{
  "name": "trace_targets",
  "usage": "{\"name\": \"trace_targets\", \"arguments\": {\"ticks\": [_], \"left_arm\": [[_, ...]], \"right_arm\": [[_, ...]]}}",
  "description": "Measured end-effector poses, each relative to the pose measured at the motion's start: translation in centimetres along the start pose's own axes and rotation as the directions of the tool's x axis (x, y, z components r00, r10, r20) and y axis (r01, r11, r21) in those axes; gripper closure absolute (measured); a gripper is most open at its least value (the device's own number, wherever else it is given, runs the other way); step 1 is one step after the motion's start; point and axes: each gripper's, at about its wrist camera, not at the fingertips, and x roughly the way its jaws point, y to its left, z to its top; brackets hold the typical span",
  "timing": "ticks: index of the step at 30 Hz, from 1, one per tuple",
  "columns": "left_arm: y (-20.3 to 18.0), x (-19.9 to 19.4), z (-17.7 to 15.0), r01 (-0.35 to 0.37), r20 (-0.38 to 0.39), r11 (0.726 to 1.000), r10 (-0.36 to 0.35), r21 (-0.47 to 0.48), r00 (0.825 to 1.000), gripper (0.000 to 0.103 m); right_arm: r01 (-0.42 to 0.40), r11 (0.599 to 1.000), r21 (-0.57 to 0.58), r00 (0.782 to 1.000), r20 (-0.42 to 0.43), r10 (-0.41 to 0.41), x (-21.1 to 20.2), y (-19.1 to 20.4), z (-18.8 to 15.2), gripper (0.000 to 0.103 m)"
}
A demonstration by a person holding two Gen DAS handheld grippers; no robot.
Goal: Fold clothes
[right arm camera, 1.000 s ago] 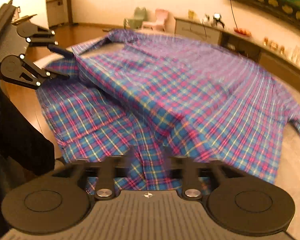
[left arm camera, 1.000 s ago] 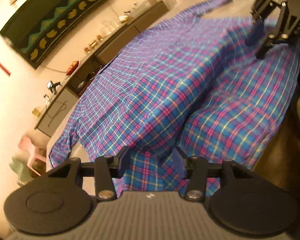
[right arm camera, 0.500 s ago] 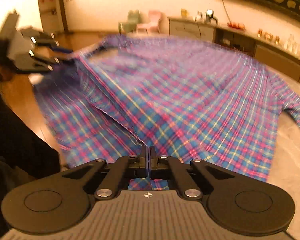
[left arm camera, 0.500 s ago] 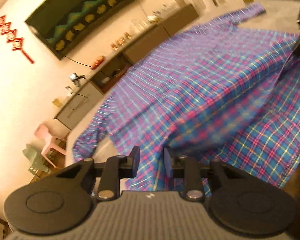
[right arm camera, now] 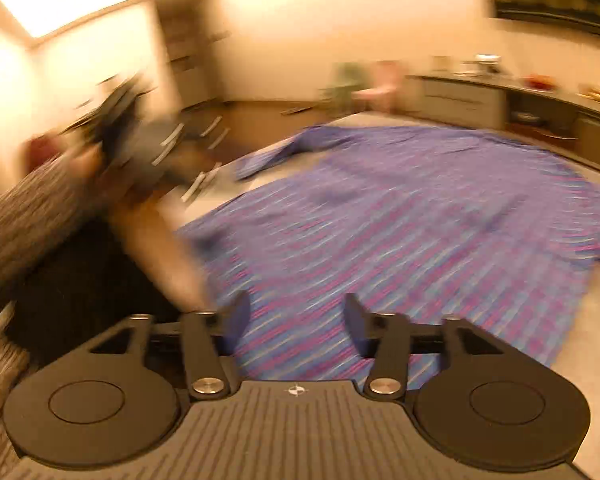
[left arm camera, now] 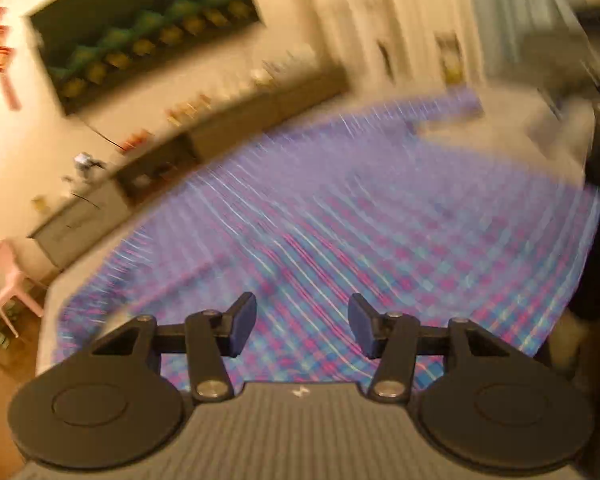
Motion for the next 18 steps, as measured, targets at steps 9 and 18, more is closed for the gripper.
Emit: {"name": "trace_targets", "arguments": {"ticks": [9, 18], "left_arm": [[-1.4, 6.0, -1.1, -0.006, -0.173, 0.996, 0.021, 0.091, 0.985, 0.052], [-0.5, 10.2, 1.8, -0.086, -0.172, 0.995, 0.094, 0.054, 0.981, 0.064]], "right_arm": [[0.351, 0.930, 0.111, 0.933, -0.123, -0.338, 8.3, -10.6, 4.4, 0.042], [0.444, 0.873, 0.200, 0.894, -0.164, -0.417, 9.0, -19.2, 5.3, 0.043]]}}
